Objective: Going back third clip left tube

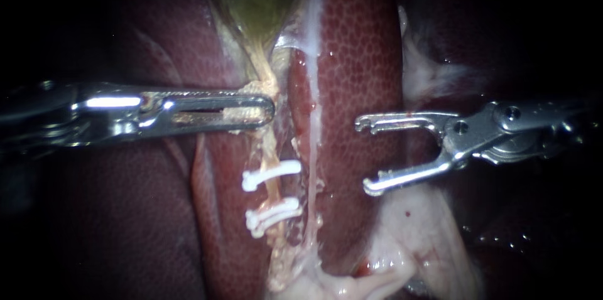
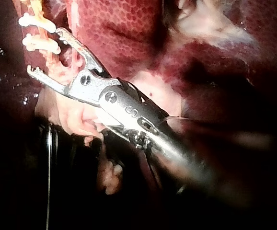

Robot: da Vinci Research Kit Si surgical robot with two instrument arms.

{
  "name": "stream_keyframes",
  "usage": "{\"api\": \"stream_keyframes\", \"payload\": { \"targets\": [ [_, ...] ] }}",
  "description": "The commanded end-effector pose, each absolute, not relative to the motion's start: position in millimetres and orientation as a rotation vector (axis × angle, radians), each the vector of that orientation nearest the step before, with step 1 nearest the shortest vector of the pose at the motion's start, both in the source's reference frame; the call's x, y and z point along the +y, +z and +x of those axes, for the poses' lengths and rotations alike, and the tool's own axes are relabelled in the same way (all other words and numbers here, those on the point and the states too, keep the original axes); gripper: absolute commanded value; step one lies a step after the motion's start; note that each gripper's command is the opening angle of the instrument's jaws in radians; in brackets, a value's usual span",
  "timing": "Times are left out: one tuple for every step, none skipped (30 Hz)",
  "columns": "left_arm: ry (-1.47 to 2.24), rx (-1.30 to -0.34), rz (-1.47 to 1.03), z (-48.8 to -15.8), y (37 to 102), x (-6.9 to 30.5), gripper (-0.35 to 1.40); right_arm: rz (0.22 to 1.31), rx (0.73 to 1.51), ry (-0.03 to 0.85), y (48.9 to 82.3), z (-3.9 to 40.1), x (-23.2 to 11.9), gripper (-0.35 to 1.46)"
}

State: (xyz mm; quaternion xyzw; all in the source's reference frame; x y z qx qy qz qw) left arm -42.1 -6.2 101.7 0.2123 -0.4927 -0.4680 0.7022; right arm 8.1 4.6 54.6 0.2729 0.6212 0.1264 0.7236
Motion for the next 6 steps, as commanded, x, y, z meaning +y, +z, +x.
{"api": "stream_keyframes", "payload": {
  "targets": [
    [-1.042, -1.097, 0.472, -42.1, 101.7, -6.2, -0.35, 0.602, 1.371, 0.279, 54.6, 8.1, 4.5, 0.6],
    [-1.042, -1.097, 0.472, -42.1, 101.7, -6.2, -0.35, 0.602, 1.372, 0.279, 54.5, 8.1, 4.5, 0.6],
    [-1.042, -1.097, 0.472, -42.1, 101.7, -6.2, -0.35, 0.602, 1.372, 0.279, 54.5, 8.1, 4.5, 0.6],
    [-1.042, -1.097, 0.472, -42.1, 101.7, -6.2, -0.35, 0.603, 1.371, 0.279, 54.5, 8.1, 4.5, 0.6],
    [-1.042, -1.097, 0.472, -42.0, 101.7, -6.2, -0.35, 0.603, 1.371, 0.279, 54.5, 8.1, 4.5, 0.6],
    [-1.042, -1.097, 0.473, -42.1, 101.7, -6.2, -0.35, 0.602, 1.371, 0.279, 54.5, 8.1, 4.5, 0.6]
  ]
}}
